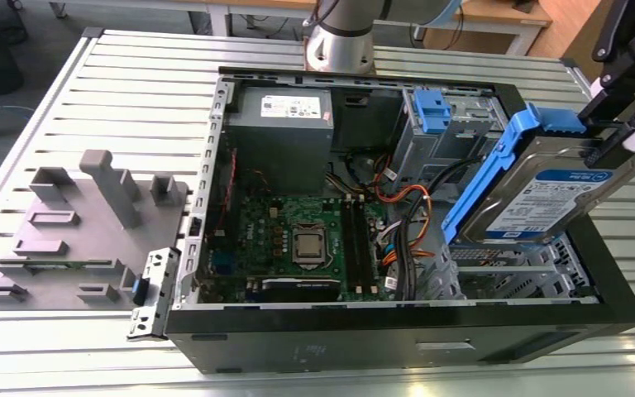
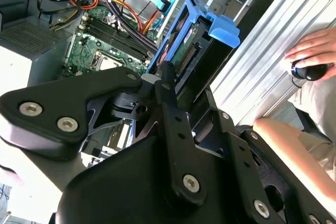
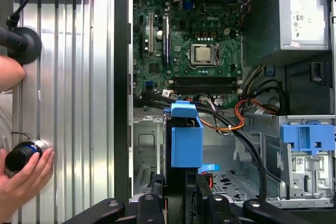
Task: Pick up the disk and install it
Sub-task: 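Insert the disk into the insertion slot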
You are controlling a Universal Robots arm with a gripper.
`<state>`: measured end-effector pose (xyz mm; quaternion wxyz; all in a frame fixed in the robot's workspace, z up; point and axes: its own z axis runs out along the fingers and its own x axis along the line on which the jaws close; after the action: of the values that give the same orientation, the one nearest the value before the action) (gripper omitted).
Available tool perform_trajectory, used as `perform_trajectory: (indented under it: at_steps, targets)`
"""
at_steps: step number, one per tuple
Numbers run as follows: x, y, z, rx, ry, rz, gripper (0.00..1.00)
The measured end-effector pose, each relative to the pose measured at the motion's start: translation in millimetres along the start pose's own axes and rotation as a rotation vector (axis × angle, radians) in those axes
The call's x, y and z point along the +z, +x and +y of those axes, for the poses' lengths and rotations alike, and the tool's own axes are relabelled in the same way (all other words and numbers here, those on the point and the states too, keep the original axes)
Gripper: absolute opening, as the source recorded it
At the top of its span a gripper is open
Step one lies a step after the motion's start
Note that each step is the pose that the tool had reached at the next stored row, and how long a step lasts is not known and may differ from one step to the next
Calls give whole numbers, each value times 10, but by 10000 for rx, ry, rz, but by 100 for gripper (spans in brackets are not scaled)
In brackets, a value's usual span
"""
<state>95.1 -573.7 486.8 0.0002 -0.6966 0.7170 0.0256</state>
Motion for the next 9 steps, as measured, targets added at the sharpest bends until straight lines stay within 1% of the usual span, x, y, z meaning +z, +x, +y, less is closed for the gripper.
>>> perform_trajectory:
  at_steps: [4,9]
  targets:
    - [12,0,0,0,0,-4,35]
    - [81,3,-3,0,0,-1,35]
